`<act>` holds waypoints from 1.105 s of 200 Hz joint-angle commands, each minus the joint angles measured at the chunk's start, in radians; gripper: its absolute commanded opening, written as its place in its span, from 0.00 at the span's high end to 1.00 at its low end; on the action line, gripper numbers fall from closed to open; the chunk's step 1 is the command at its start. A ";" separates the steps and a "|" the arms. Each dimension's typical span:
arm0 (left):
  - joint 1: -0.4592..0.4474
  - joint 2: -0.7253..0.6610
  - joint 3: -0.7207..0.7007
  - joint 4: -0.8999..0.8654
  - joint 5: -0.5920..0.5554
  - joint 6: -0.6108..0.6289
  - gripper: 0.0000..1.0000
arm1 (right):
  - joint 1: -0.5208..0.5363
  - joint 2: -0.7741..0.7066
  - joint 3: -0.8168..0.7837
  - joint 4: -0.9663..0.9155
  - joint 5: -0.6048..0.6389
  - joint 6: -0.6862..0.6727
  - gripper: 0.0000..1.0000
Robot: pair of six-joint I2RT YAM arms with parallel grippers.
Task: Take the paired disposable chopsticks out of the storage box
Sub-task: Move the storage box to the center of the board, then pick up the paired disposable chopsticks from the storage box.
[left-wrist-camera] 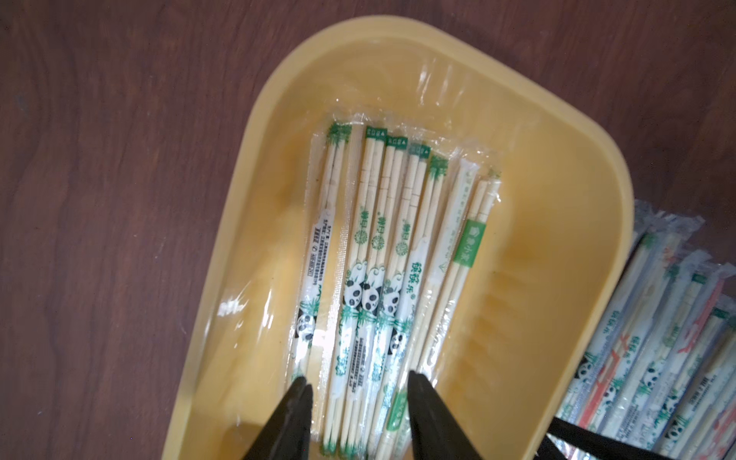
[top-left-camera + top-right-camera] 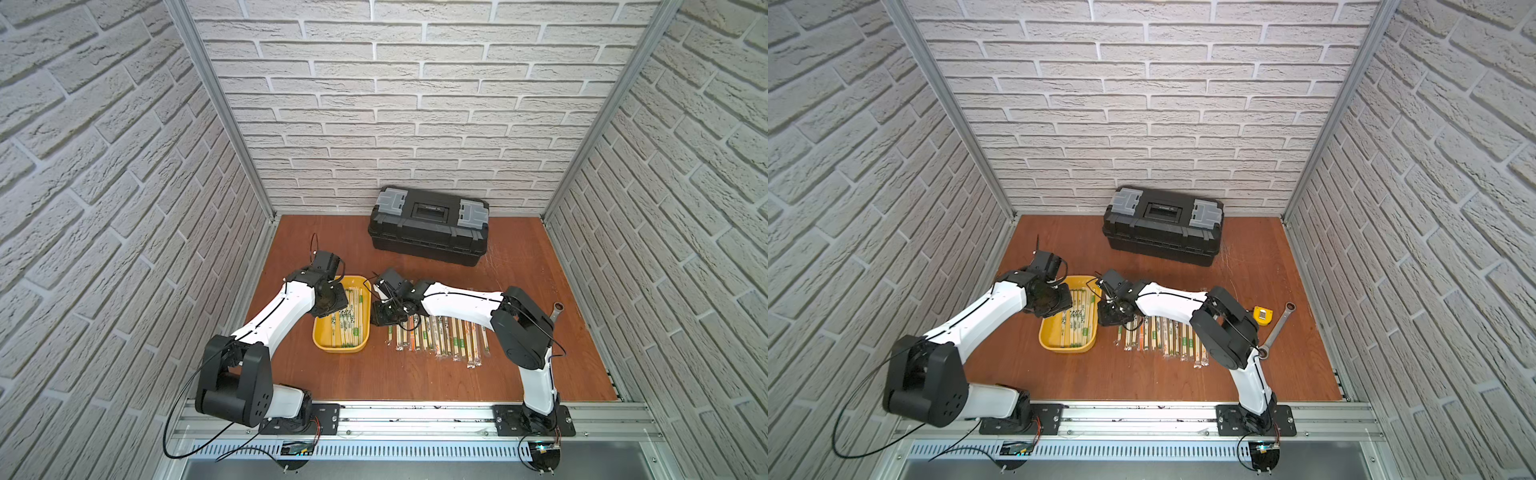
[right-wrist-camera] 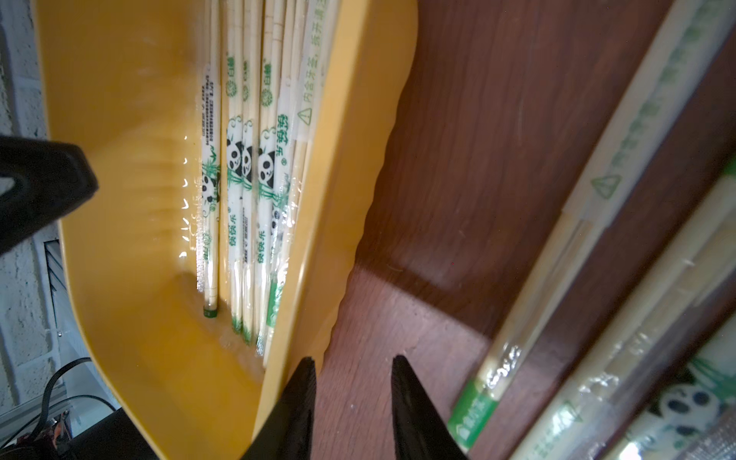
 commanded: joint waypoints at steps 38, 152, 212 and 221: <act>-0.028 0.094 0.032 0.053 0.038 0.029 0.57 | -0.016 -0.190 -0.181 0.011 0.042 -0.001 0.65; -0.100 0.326 0.153 0.104 0.021 0.043 0.72 | -0.046 -0.402 -0.400 0.030 0.098 0.015 0.65; -0.107 0.388 0.176 0.112 0.009 0.050 0.74 | -0.058 -0.419 -0.424 0.033 0.099 0.013 0.65; -0.107 0.393 0.176 0.112 0.007 0.051 0.74 | -0.061 -0.419 -0.426 0.033 0.098 0.013 0.65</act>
